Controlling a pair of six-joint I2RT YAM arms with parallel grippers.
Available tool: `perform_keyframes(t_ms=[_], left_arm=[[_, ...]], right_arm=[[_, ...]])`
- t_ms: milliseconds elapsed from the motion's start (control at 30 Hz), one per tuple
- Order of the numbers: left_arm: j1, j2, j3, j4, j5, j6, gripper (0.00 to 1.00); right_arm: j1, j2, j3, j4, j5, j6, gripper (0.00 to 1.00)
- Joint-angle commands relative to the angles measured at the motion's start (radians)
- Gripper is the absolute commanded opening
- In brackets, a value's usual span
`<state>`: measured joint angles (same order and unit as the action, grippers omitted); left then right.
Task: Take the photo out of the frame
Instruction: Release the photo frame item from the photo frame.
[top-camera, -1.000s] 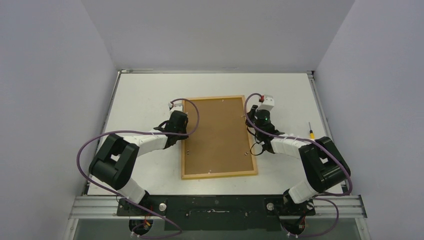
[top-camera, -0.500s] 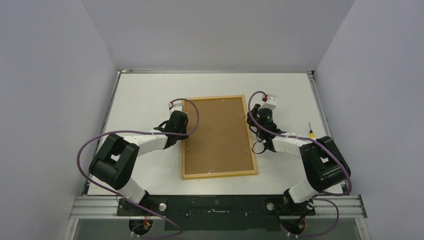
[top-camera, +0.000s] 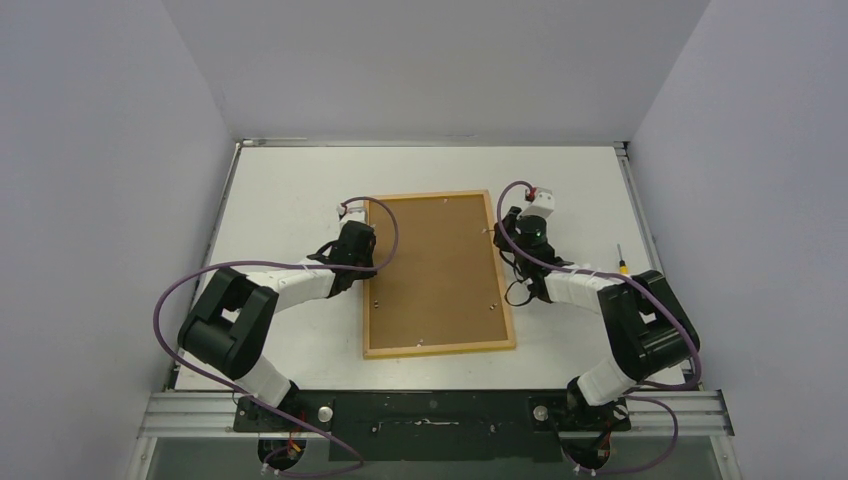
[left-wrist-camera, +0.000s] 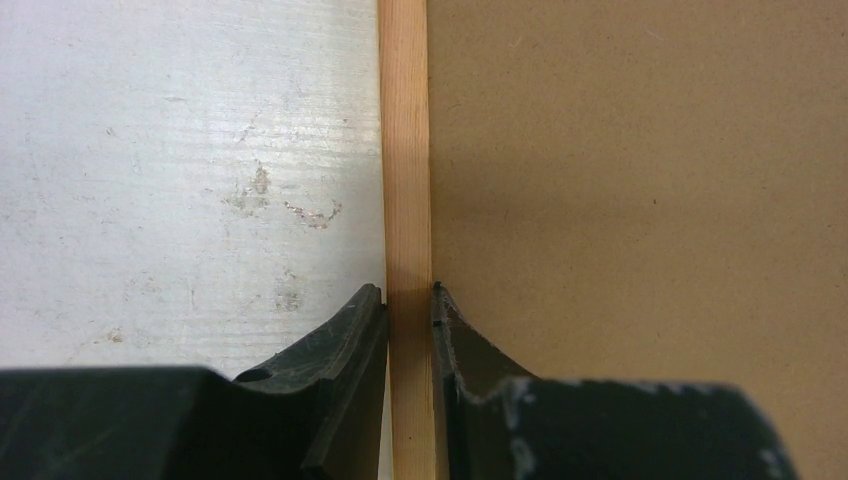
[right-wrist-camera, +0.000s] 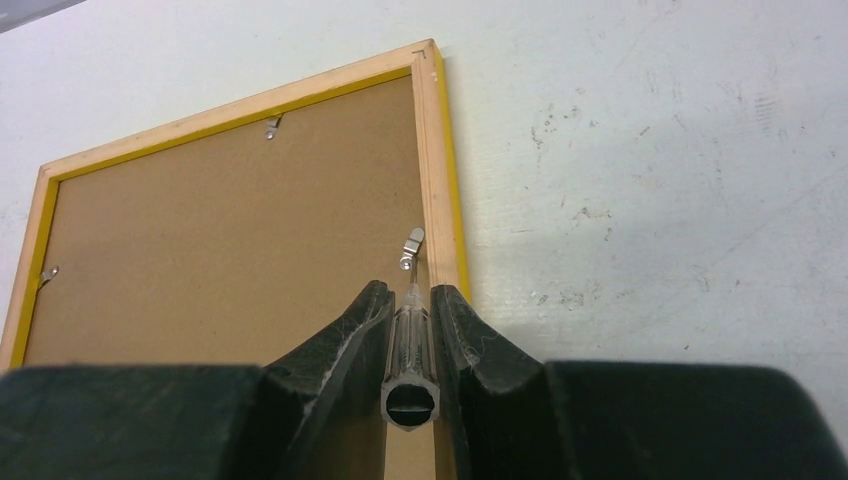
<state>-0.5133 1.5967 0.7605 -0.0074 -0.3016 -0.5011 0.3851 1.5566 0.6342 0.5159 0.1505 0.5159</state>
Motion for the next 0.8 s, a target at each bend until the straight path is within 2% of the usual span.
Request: perform_keyframes(t_ms=[0, 133, 300, 567, 767], left_arm=[[0.007, 0.007, 0.012, -0.008, 0.035, 0.034, 0.0], [0.007, 0.012, 0.013, -0.008, 0.042, 0.039, 0.0], [0.007, 0.005, 0.011, -0.01, 0.038, 0.035, 0.0], [0.007, -0.005, 0.007, -0.009, 0.037, 0.031, 0.0], [0.007, 0.0, 0.008, -0.006, 0.049, 0.036, 0.0]], right_arm=[[-0.015, 0.049, 0.028, 0.034, -0.094, -0.023, 0.05], [-0.014, 0.061, 0.031, 0.059, -0.167, -0.035, 0.05], [-0.015, 0.042, 0.028, 0.039, -0.154, -0.031, 0.05], [-0.016, -0.042, 0.025, -0.069, 0.051, -0.018, 0.05], [-0.016, -0.033, 0.03, -0.066, 0.036, -0.019, 0.05]])
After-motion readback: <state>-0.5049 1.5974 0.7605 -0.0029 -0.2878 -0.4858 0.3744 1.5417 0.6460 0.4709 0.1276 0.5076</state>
